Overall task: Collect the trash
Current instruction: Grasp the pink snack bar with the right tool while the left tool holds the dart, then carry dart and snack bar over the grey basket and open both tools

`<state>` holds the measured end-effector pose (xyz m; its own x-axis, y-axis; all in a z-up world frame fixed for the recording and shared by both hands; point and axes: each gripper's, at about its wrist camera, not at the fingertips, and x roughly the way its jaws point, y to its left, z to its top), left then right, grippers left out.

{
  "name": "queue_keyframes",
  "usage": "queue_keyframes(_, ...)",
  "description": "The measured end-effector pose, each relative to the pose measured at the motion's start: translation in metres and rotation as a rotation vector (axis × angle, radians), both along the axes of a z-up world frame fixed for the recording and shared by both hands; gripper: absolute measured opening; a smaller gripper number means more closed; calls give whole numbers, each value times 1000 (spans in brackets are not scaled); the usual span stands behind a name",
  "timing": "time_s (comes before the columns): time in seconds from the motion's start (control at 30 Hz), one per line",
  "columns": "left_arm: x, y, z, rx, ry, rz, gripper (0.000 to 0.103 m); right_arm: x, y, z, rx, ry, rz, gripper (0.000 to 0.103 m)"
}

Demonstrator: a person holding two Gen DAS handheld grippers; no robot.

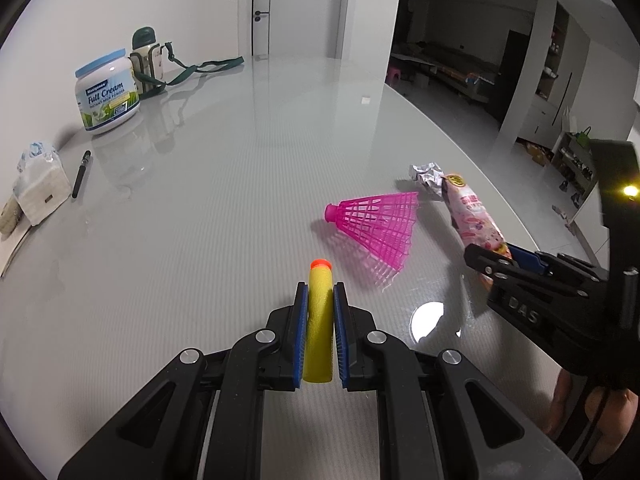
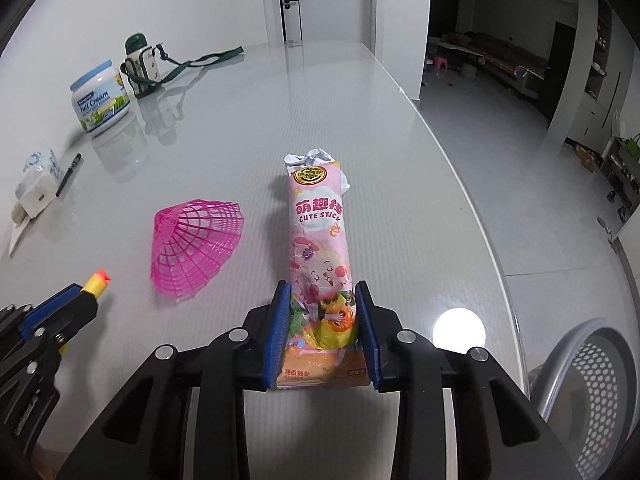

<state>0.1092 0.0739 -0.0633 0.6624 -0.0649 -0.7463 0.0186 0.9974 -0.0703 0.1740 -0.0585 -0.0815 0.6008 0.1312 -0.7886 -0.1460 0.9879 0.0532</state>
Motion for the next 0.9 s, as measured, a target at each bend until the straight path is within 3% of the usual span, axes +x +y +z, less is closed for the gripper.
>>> queue_keyframes(0.47,-16,-20,20,29,-53,-40,14,-73,-37,25,75,-74,-97,32)
queue_keyframes(0.9,-42,-92,33,29,-77,-202,14,-143,-109,28,114,-103,-263,32)
